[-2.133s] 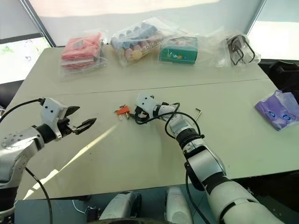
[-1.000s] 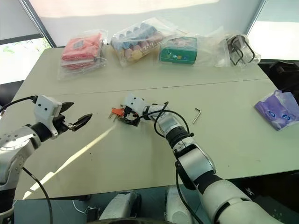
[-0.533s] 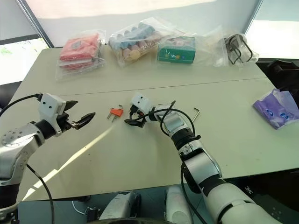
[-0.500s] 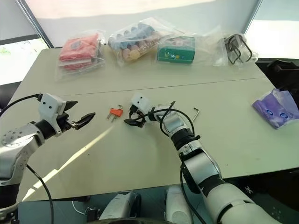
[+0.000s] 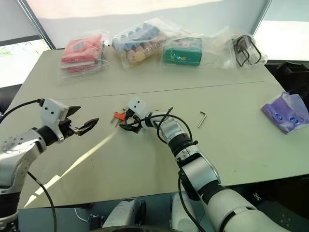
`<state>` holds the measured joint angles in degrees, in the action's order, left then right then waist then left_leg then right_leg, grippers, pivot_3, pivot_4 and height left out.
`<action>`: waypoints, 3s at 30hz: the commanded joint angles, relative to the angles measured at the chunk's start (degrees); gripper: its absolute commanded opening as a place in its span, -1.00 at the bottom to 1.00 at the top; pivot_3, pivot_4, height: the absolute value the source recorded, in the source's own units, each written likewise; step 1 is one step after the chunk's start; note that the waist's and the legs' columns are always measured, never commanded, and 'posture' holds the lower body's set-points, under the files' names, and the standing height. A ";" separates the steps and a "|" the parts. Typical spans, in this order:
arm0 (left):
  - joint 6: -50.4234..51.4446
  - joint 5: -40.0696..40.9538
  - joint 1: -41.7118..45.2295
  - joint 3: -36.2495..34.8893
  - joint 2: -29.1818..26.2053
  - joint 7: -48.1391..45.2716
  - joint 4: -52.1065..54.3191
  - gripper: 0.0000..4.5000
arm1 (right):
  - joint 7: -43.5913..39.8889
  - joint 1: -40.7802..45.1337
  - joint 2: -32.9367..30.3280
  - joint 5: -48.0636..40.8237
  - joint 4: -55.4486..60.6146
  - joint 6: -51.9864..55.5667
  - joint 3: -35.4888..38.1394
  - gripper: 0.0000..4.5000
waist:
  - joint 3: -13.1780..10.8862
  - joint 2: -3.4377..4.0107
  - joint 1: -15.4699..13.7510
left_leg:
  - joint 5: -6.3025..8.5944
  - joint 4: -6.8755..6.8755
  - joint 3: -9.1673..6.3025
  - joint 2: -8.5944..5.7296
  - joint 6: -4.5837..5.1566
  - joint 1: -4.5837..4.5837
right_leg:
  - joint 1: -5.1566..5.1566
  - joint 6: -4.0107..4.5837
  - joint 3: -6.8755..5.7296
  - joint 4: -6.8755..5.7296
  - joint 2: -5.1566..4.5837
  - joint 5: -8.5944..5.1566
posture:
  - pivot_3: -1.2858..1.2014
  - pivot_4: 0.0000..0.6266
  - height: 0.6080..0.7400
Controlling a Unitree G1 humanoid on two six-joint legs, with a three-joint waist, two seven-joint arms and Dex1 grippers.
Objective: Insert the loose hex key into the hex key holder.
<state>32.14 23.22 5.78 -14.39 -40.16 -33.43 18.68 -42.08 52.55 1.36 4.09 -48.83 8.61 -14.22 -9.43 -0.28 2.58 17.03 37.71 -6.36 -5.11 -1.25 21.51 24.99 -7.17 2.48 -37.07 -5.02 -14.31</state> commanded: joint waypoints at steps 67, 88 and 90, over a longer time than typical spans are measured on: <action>13.87 22.19 33.62 4.85 7.97 -15.39 -12.01 1.00 | 44.44 4.14 -31.72 40.76 22.53 -59.87 -6.91 -0.56 | -0.04 -0.11 0.05 | -0.07 0.21 0.12 -0.01 -0.10 0.41 | 0.33 0.00 0.02 0.00 0.04 0.00 | 0.03 -0.52 1.00; 9.32 17.59 32.86 7.41 7.00 -18.50 -12.98 1.00 | 39.15 4.43 -30.84 36.26 21.79 -60.04 -6.74 -0.56 | -0.04 -0.11 0.04 | -0.07 0.23 0.12 -0.01 -0.10 0.42 | 0.33 0.00 0.02 -0.01 0.04 0.00 | 0.03 -0.52 1.00; 9.21 17.41 32.92 7.43 7.11 -18.56 -13.07 1.00 | 38.82 4.43 -30.81 35.95 21.85 -59.94 -6.69 -0.56 | -0.04 -0.11 0.03 | -0.07 0.24 0.12 -0.02 -0.10 0.42 | 0.33 0.00 0.02 -0.01 0.04 0.00 | 0.03 -0.52 1.00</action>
<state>42.74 40.60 38.08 -6.36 -32.55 -51.58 4.62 -3.24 55.18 -29.92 41.83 -27.77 -51.46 -22.01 -9.47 -0.39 2.61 16.96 37.96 -6.24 -5.12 -1.35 21.94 25.32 -7.17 2.51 -37.08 -4.98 -14.31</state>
